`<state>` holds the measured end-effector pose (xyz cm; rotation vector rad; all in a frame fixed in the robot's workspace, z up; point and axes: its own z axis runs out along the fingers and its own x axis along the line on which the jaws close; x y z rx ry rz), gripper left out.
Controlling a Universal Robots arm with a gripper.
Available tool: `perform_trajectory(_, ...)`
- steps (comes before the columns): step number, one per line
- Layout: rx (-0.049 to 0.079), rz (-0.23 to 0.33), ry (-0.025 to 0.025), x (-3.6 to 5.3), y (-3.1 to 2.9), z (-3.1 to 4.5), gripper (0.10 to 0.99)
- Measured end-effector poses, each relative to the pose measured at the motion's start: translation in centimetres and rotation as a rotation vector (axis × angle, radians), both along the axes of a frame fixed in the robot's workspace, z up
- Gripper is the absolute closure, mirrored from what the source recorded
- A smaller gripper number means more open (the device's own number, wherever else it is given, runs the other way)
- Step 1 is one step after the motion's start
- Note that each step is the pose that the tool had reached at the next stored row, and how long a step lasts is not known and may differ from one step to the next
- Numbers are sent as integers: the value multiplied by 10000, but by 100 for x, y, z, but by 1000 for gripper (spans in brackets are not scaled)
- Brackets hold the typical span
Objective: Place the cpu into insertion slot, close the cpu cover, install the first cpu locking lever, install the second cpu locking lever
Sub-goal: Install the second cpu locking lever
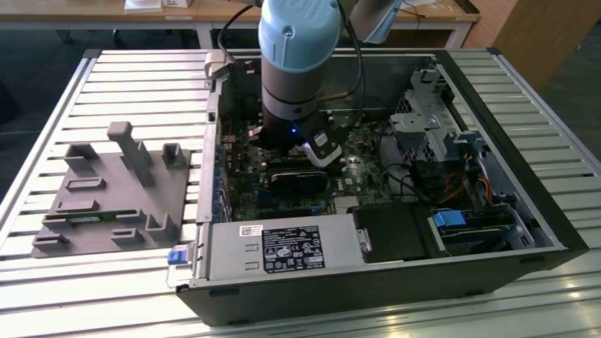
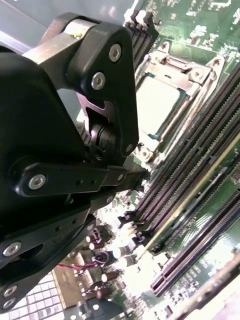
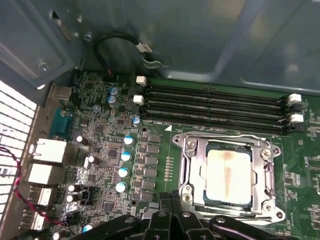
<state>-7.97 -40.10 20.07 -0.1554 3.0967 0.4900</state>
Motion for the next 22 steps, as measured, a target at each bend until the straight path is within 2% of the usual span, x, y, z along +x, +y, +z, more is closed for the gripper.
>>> perform_trajectory(6, 1, -1, 0, 0, 0, 64, 969)
perform_trajectory(22, 2, -8, 0, 0, 0, 158, 969)
